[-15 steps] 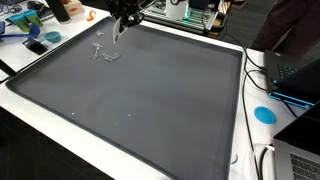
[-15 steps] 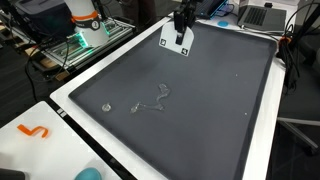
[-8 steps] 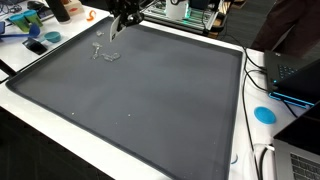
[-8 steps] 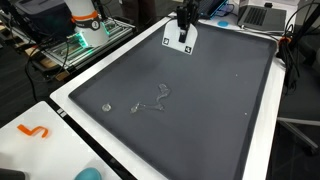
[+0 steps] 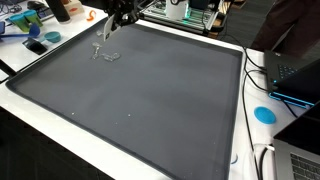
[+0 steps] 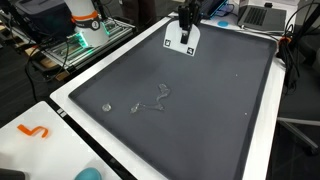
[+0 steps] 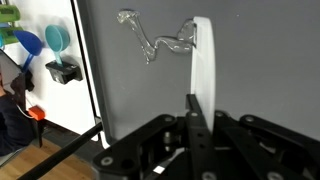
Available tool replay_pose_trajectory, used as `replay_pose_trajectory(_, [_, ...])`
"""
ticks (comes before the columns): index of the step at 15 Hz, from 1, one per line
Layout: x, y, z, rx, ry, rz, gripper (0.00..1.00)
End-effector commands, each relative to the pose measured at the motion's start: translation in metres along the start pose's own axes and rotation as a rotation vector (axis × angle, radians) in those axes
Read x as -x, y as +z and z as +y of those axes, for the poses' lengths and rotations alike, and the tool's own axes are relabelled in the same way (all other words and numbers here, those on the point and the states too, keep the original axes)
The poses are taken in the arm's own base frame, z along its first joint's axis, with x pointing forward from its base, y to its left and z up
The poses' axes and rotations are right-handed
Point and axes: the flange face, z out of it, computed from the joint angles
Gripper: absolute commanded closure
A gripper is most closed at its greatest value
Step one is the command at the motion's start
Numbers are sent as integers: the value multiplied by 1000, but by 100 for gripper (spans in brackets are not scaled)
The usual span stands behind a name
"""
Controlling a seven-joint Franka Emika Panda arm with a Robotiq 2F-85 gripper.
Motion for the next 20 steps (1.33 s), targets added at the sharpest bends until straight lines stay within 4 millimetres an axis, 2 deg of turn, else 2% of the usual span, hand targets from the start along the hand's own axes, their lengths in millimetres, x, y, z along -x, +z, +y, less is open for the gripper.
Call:
replay_pose_trajectory(1, [-8,6,7,9,0,21,99])
replay_pose_trajectory(10, [-16,18,34,-13,-13,43,99])
replay_pose_trajectory(20, [-23,37,85,-125,12,54,99])
